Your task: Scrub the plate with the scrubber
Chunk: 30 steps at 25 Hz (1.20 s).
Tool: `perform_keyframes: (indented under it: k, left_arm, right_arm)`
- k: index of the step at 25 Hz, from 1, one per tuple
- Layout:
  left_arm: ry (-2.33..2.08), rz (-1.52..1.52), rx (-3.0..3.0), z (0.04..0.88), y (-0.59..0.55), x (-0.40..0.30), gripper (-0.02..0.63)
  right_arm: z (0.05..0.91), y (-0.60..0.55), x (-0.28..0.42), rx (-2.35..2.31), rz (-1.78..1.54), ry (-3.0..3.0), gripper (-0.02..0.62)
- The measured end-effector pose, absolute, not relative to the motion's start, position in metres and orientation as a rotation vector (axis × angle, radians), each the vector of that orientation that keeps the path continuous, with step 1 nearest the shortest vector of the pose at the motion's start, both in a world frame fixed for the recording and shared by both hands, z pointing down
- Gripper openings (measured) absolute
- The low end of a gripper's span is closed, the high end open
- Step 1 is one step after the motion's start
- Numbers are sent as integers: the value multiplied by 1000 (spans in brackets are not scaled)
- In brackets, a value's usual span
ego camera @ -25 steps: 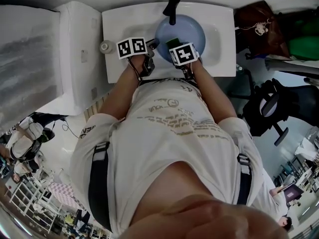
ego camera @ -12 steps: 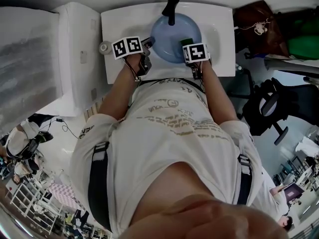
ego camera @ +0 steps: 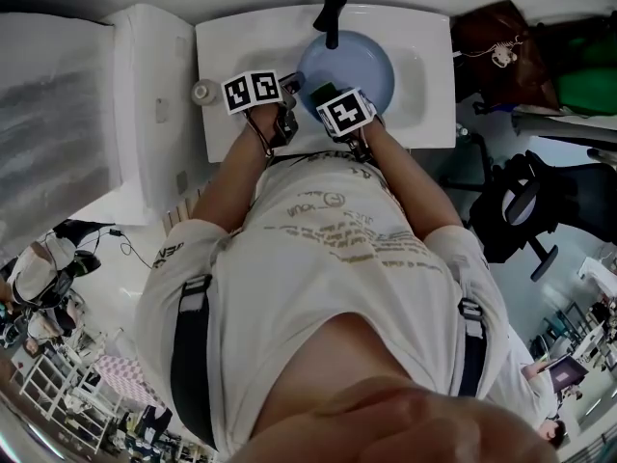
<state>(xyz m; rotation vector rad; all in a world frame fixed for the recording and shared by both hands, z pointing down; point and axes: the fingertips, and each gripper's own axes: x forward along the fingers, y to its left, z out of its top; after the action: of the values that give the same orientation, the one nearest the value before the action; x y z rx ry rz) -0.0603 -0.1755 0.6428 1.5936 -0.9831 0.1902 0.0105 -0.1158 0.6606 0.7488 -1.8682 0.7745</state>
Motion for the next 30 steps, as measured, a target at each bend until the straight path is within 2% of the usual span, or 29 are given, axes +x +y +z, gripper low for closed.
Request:
perform_keyframes:
  k: [5, 20, 30]
  left_arm:
    - [-979, 191, 1597, 644, -174, -61, 63]
    - [-950, 180, 1592, 646, -171, -64, 64]
    - [-923, 192, 1529, 660, -163, -67, 64]
  right_arm:
    - [660, -120, 1, 722, 724, -1903, 195]
    - [682, -151, 103, 1051, 938, -1745, 198]
    - [646, -154, 95, 1121, 926, -1852, 198]
